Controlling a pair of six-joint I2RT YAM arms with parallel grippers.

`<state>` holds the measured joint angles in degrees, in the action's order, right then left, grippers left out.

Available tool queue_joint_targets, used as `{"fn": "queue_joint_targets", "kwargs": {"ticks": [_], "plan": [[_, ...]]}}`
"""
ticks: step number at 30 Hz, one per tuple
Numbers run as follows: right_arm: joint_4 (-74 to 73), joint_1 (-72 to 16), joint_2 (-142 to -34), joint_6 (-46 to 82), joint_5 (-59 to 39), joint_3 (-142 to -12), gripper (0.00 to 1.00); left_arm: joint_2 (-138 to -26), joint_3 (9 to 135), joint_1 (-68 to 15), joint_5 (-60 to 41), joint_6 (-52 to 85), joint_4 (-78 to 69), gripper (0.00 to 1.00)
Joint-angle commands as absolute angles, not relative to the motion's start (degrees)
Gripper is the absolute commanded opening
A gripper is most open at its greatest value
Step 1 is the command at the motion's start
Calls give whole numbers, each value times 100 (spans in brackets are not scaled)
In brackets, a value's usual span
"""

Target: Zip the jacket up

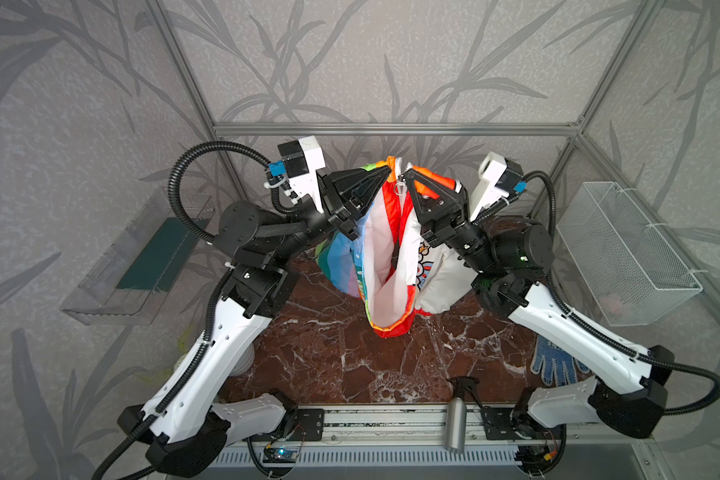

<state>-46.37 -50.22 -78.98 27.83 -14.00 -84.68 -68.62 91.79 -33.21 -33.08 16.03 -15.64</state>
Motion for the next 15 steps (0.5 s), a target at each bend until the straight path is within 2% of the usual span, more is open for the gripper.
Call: {"fn": "queue_joint_targets", "kwargs": {"ticks": [1, 15], "plan": [[-4791, -5060, -7709, 2743, -1468, -8692, 0, -6717, 9308, -3345, -3407, 1389, -1523, 0], [-4496, -5062, -7712, 2728, -1547, -8857, 0, -6661, 9396, -3344, -3440, 1082, -1106, 0]]}}
